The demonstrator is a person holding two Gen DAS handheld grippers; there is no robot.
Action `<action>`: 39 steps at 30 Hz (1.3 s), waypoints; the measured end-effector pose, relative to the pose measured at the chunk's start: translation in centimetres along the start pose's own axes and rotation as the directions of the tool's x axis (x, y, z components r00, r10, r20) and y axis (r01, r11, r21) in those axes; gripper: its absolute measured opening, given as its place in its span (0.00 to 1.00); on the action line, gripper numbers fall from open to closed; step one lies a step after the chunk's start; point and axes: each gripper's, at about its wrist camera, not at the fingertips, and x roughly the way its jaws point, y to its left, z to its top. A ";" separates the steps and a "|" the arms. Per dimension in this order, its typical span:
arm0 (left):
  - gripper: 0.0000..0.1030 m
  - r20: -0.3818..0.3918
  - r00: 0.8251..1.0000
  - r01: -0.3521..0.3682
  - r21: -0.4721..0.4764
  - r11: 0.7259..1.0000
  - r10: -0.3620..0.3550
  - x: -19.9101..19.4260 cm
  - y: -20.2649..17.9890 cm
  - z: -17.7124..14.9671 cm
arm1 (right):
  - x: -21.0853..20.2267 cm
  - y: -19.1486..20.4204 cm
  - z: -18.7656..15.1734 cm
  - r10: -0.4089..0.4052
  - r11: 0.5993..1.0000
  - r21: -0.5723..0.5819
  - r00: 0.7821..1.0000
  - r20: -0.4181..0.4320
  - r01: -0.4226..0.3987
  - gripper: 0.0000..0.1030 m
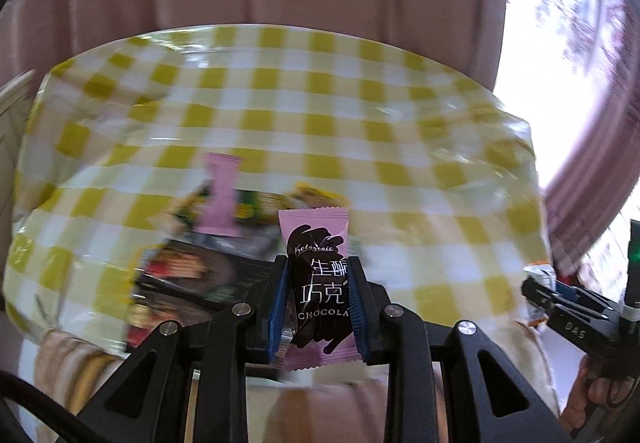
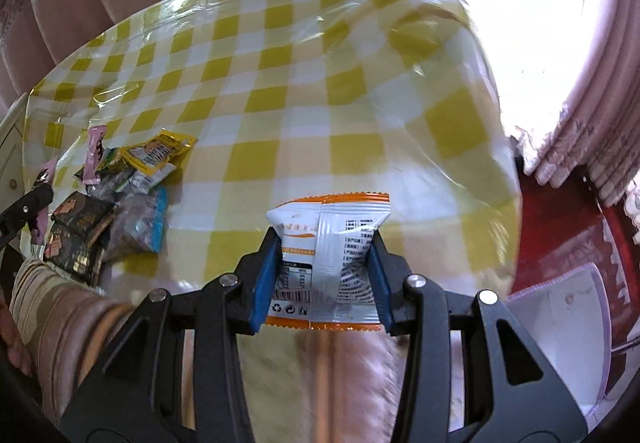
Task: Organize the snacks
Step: 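Carry both snacks to the white box and open both tools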
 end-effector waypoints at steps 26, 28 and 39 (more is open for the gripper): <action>0.29 -0.314 0.876 0.457 0.305 0.835 -0.365 0.5 -22.9 -7.0 | -4.8 -15.0 -8.0 -0.180 0.953 0.224 0.977 -0.118 0.202 0.44; 0.29 -0.338 0.867 0.471 0.316 0.824 -0.367 0.7 -23.7 -7.4 | -4.9 -15.6 -8.4 -0.185 0.949 0.236 0.974 -0.128 0.211 0.44; 0.31 -0.422 0.825 0.523 0.322 0.789 -0.375 1.3 -25.6 -8.7 | -4.7 -17.8 -9.5 -0.190 0.931 0.283 0.969 -0.161 0.229 0.47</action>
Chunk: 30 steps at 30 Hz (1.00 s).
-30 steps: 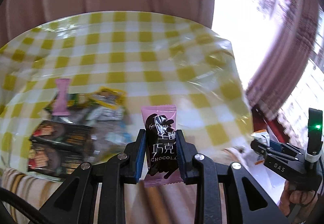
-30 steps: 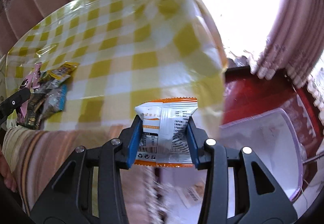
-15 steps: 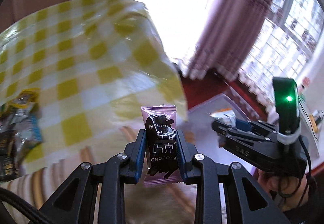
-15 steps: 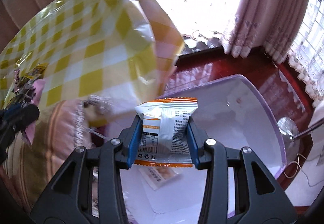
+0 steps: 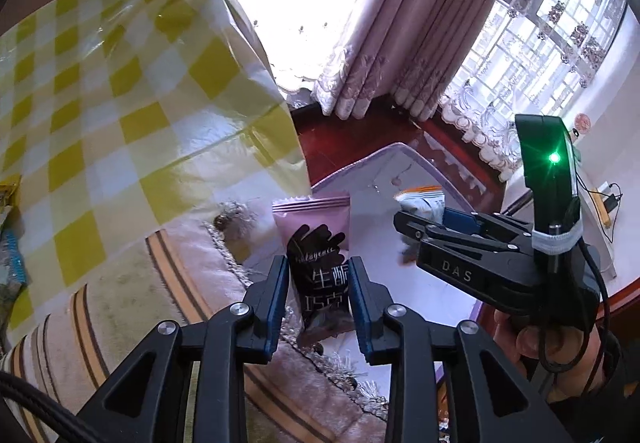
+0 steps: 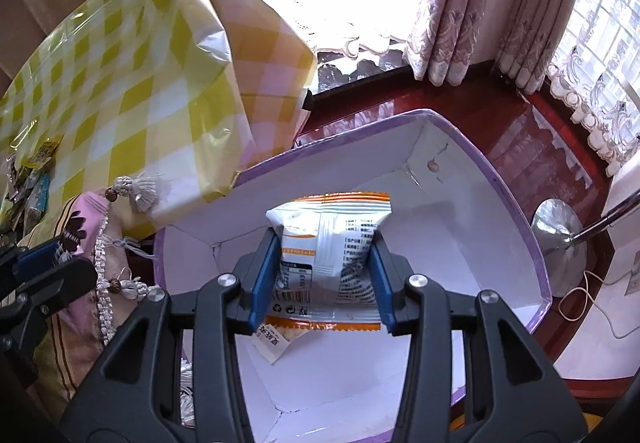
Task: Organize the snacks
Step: 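Carry both snacks to the white box and open both tools, then move both tools back over the snack pile on the table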
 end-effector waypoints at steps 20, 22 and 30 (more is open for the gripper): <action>0.69 0.106 0.982 -0.143 -0.133 0.981 0.158 -3.8 3.6 -0.7 | -2.1 2.2 1.0 -0.120 0.990 -0.064 0.989 0.092 0.126 0.91; 0.69 0.124 0.973 -0.172 -0.186 0.967 0.196 -5.1 5.4 -1.2 | -2.2 2.9 1.2 -0.130 0.988 -0.074 0.987 0.092 0.137 0.91; 0.69 0.136 0.945 -0.228 -0.384 0.895 0.299 -9.8 13.4 -4.4 | -3.7 8.0 1.6 -0.131 0.972 -0.173 0.978 0.161 0.159 0.91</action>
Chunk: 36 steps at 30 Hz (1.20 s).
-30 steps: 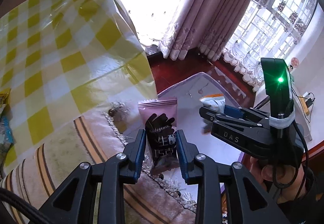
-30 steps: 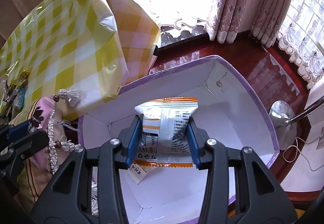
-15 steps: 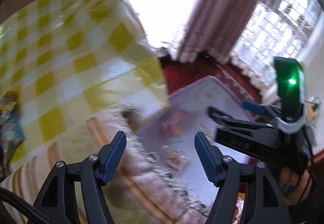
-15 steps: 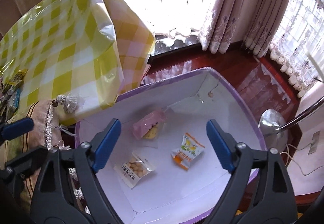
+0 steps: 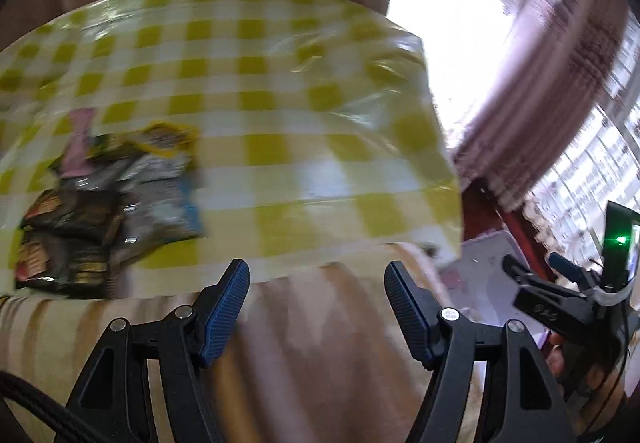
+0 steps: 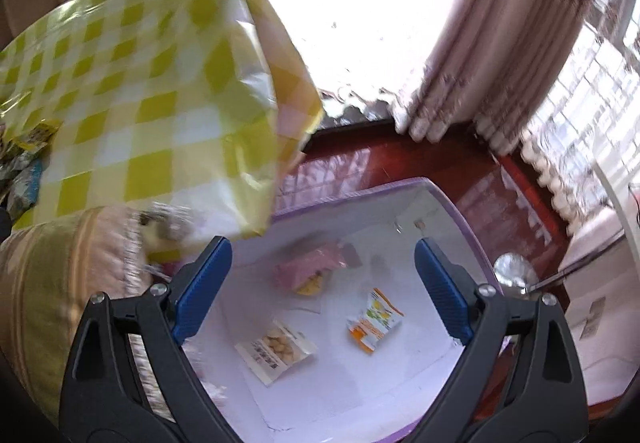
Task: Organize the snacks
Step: 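Move both tools back over the snack pile on the table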
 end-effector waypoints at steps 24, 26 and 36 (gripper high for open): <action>0.64 0.097 0.995 0.082 -0.502 0.861 -0.039 -3.3 19.2 -1.8 | -3.1 15.9 1.2 0.458 0.876 -0.126 0.885 -0.082 -0.465 0.91; 0.62 0.097 0.994 0.094 -0.511 0.854 -0.051 -3.0 19.7 -1.7 | -3.0 16.9 1.5 0.462 0.872 -0.137 0.883 -0.085 -0.470 0.91; 0.61 0.053 0.996 0.094 -0.553 0.828 -0.078 -0.5 21.7 -0.2 | -2.5 19.9 2.0 0.461 0.864 -0.180 0.882 -0.095 -0.471 0.91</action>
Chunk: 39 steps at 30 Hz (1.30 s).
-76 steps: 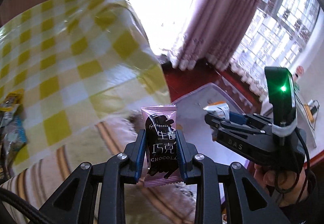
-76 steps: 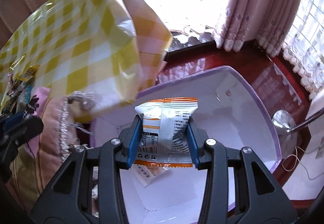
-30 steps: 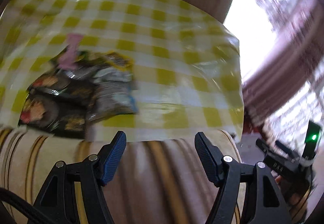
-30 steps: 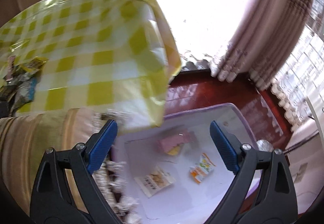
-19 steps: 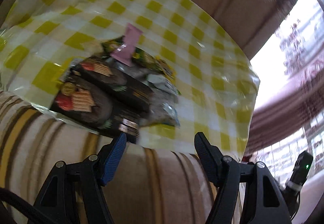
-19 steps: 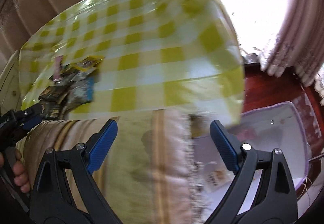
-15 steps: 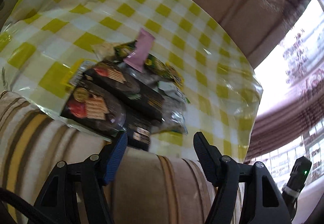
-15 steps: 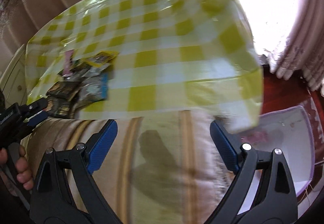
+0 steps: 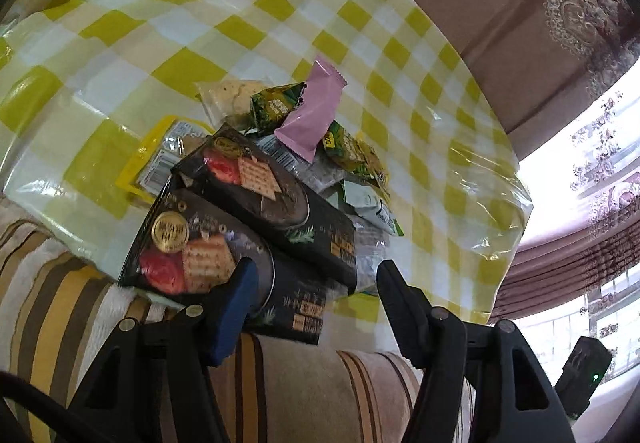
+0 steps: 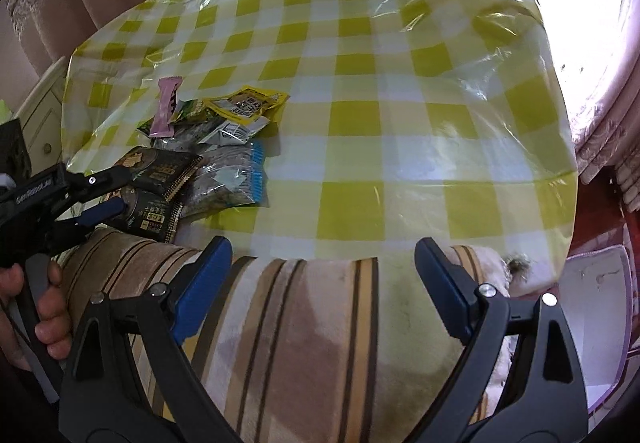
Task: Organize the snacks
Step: 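Move both tools back over the snack pile on the table, then grasp a dark cracker pack with left tool while right grasps clear packet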
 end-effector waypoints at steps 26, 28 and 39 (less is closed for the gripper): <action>0.46 0.036 0.998 0.047 -0.041 0.998 -0.046 1.9 0.9 3.6 | 3.1 1.3 1.8 0.006 1.000 0.003 0.999 -0.042 -0.006 0.91; 0.44 0.049 0.997 0.068 -0.050 0.996 -0.066 1.9 1.0 3.9 | 3.3 1.4 1.9 0.007 1.000 -0.001 0.999 -0.043 -0.007 0.91; 0.43 0.026 0.992 0.129 -0.133 0.983 -0.127 3.4 2.1 5.4 | 4.6 2.9 3.0 0.010 0.999 -0.035 0.999 -0.045 -0.012 0.91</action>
